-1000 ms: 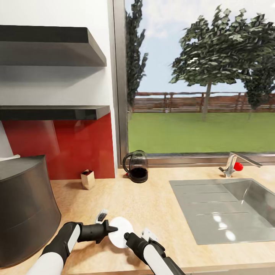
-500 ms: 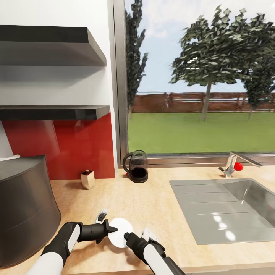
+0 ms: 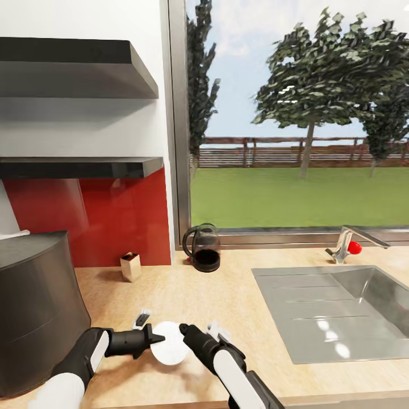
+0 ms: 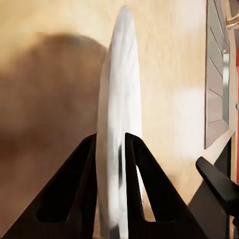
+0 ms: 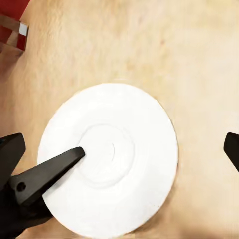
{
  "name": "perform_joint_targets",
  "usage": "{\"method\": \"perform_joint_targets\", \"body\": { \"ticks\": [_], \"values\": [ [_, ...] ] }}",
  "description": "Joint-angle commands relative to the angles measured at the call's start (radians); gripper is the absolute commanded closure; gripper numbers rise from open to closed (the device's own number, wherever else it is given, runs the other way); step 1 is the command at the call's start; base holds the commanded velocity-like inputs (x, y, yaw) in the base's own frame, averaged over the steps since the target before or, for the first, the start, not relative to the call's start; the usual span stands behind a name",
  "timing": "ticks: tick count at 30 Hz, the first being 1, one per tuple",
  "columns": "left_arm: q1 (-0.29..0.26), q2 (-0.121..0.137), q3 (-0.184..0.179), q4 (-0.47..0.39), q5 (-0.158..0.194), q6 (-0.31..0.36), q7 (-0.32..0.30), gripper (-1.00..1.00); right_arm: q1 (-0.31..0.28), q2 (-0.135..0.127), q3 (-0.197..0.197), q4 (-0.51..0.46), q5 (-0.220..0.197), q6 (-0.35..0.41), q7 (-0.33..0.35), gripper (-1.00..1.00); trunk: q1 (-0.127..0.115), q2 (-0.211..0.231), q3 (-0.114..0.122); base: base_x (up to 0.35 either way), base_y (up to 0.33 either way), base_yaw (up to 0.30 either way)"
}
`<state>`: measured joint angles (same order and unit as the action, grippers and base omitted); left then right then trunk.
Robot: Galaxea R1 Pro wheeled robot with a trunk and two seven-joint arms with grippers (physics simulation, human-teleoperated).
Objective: Set up a coffee station on the kitchen countertop: keep the coffee maker on the countertop, move the bottle of coffee from the kitchen shelf to the counter next to the coffee maker, place a paper coffee filter on top of the coffee maker, put the saucer next to the coffee maker with the coffee cup on the saucer, and place the electric kettle next to the coffee maker.
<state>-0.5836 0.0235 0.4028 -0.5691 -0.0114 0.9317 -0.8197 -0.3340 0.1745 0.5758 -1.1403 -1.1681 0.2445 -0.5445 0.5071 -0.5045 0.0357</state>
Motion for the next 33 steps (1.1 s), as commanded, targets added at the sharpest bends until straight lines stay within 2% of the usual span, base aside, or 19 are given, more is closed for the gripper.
{"method": "perform_joint_targets", "body": {
  "ticks": [1, 3, 7, 11, 14, 17, 19, 21, 25, 33],
  "values": [
    [-0.002, 0.011, 0.003, -0.004, -0.013, 0.016, -0.001, 1.0, 0.0, 0.0, -0.001, -0.004, -0.004, 0.002, -0.006, -1.0, 0.0, -0.001, 0.0, 0.0, 0.0, 0.0],
    [-0.005, 0.028, 0.003, -0.016, -0.004, 0.034, -0.001, 1.0, 0.0, 0.0, -0.002, -0.007, -0.004, 0.002, -0.006, -1.0, 0.0, -0.001, 0.0, 0.0, 0.0, 0.0],
    [-0.007, 0.064, 0.003, -0.062, 0.037, 0.054, -0.001, 1.0, 0.0, 0.0, -0.006, -0.037, -0.003, 0.002, -0.006, -1.0, 0.0, -0.001, 0.0, 0.0, 0.0, 0.0],
    [-0.006, 0.082, 0.002, -0.079, 0.069, 0.057, -0.001, 1.0, 0.0, 0.0, -0.01, -0.088, -0.002, 0.002, -0.006, -1.0, 0.0, -0.001, 0.0, 0.0, 0.0, 0.0],
    [-0.005, 0.084, 0.0, -0.081, 0.078, 0.057, -0.001, 1.0, 0.0, 0.0, -0.026, -0.128, -0.002, 0.001, -0.003, -1.0, 0.0, -0.001, 0.0, 0.0, 0.0, 0.0],
    [-0.004, 0.084, 0.0, -0.082, 0.081, 0.057, -0.001, 1.0, 0.0, 0.0, -0.063, -0.182, -0.002, 0.002, -0.003, -1.0, 0.0, -0.001, 0.0, 0.0, 0.0, 0.0],
    [-0.006, 0.082, 0.001, -0.083, 0.082, 0.055, -0.001, 1.0, 0.0, 0.0, -0.131, -0.247, 0.0, 0.005, -0.003, -1.0, 0.0, -0.001, 0.0, 0.0, 0.0, 0.0],
    [-0.007, 0.081, 0.002, -0.083, 0.082, 0.055, -0.001, 1.0, 0.0, 0.0, -0.151, -0.257, 0.0, 0.005, -0.003, -1.0, 0.0, -0.001, 0.0, 0.0, 0.0, 0.0],
    [-0.005, 0.082, 0.002, -0.083, 0.082, 0.055, -0.001, 1.0, 0.0, 0.0, -0.174, -0.266, 0.001, 0.007, -0.003, -1.0, 0.0, -0.001, 0.0, -0.009, 0.0, 0.0],
    [-0.004, 0.082, 0.002, -0.083, 0.082, 0.055, -0.001, 1.0, 0.0, 0.0, -0.18, -0.29, 0.001, 0.007, -0.003, -1.0, 0.0, -0.001, 0.0, -0.263, 0.012, 0.0]
  ]
}}
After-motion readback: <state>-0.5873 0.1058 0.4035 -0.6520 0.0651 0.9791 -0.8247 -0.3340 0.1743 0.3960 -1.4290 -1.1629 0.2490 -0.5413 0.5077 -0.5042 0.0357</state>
